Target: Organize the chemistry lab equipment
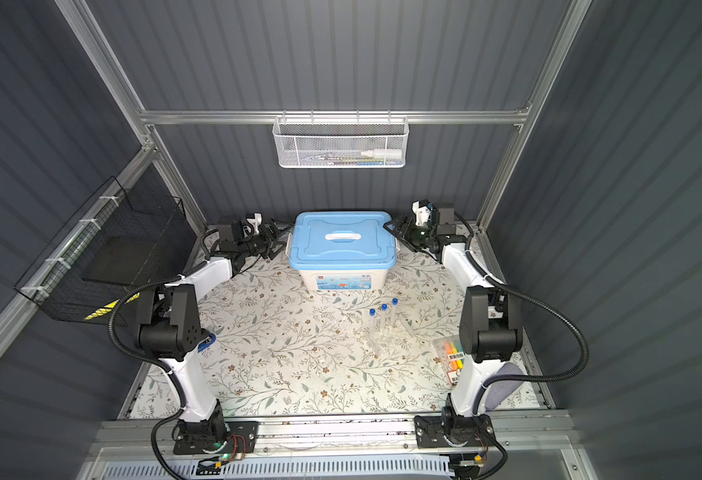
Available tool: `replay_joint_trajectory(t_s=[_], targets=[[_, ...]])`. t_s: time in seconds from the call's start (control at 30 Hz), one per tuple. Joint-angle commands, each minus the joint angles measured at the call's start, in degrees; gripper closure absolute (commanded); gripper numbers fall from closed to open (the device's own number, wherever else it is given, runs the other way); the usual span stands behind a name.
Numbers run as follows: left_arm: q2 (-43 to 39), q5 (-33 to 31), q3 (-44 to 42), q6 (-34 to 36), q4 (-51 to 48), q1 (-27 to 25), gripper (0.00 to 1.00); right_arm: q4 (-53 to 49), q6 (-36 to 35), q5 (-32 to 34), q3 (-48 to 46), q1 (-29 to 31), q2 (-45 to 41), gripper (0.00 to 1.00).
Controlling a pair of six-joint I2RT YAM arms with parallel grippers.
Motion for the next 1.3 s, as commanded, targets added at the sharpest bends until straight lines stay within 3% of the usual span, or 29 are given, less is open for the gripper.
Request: replay_joint_trajectory(t_s=[0.0, 1.27], targets=[[1.4, 1.5, 1.4, -2.0, 2.7, -0.8, 0.06, -1.4, 0.2, -1.0, 1.9, 0.5, 1.3, 0.20], [-3.2, 0.1, 2.8, -1.3, 1.3, -3.7, 0.09, -4.5, -0.5, -0.4, 3.8, 1.4, 2.4, 0.22]])
